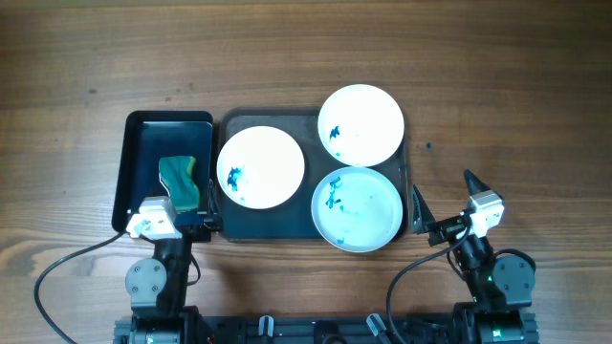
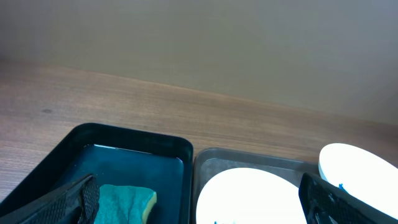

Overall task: Clean dirty plates on tray and stack at the side
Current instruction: 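Move the left gripper toward the green sponge in the black tray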

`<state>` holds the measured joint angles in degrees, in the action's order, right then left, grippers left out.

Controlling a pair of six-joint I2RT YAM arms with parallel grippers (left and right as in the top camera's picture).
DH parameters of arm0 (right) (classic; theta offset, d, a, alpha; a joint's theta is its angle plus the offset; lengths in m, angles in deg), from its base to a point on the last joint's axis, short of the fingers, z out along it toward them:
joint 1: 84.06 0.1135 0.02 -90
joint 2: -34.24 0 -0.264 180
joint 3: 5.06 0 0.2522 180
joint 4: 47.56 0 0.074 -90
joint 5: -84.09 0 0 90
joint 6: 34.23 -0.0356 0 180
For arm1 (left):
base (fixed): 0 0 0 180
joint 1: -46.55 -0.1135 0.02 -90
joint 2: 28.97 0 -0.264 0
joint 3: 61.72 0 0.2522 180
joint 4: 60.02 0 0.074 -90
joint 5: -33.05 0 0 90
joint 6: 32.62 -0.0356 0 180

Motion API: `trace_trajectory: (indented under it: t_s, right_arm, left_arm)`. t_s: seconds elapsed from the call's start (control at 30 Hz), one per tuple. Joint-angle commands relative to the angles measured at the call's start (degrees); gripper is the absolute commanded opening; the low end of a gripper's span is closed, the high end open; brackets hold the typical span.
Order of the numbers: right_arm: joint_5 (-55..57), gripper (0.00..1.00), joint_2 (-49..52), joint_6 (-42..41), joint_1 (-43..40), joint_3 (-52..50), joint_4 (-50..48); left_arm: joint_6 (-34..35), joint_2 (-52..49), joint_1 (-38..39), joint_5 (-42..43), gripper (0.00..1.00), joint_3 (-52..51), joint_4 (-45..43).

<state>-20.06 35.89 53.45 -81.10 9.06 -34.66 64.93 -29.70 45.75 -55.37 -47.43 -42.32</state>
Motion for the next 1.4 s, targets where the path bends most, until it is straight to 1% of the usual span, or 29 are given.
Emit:
trace_trajectory:
  t_s: [0.0, 0.57, 0.77, 0.8, 0.87, 0.93, 1.03, 1.13, 1.2, 1.27, 1.3, 1.37]
  right_arm:
    - [-0.94, 1.0, -0.24, -0.81, 0.26, -0.07, -0.35]
    - [-0.94, 1.0, -0.24, -0.81, 0.24, -0.07, -0.33]
    - [-0.94, 1.0, -0.24, -0.81, 0.26, -0.07, -0.33]
    - [-0.94, 1.0, -0.24, -0.81, 0.26, -0.07, -0.33]
    - [-0.94, 1.0, -0.24, -0.83, 0.26, -0.07, -0.35]
    - [-0.94, 1.0, -0.24, -0.81, 0.26, -0.07, -0.33]
    - [-0.94, 1.0, -0.24, -0.81, 0.24, -0.07, -0.33]
    - [-0.94, 1.0, -0.24, -0.81, 0.26, -0.07, -0.33]
    - [-0.94, 1.0, -0.24, -0.81, 0.24, -0.07, -0.35]
    - [-0.94, 1.0, -0.24, -0.81, 0.26, -0.07, -0.33]
    - [-0.94, 1.0, -0.24, -0.81, 0.24, -0.07, -0.33]
    - [-0.94, 1.0, -0.24, -0.81, 0.26, -0.07, -0.33]
  left_arm:
    - [-1.33, 0.35, 0.07, -1.03, 1.0, -0.22, 0.37]
    - [-1.33, 0.35, 0.07, -1.03, 1.0, -0.22, 0.37]
    - [-1.36, 0.35, 0.07, -2.14, 1.0, -0.22, -2.4]
    - [-1.05, 0.35, 0.07, -1.64, 1.0, -0.22, -4.28]
    - [-0.26, 0.35, 0.07, 3.69, 1.0, -0.22, -8.63]
    - [-0.31, 0.35, 0.07, 8.52, 1.0, -0.22, -15.54]
    - [-0.33, 0.35, 0.04, 9.05, 1.0, -0.22, -25.99]
    - [-1.4, 0.28, 0.04, 7.45, 1.0, 0.33, -32.87]
    - [-1.4, -1.03, 0.04, 6.27, 1.0, 3.1, -30.42]
    - [-1.4, -4.26, 0.04, 6.27, 1.0, 7.61, -23.67]
    - [-1.36, -6.86, 0.04, 6.25, 1.0, 10.56, -18.71]
    - [-0.92, -16.94, 0.04, 4.02, 1.0, 20.0, -3.82]
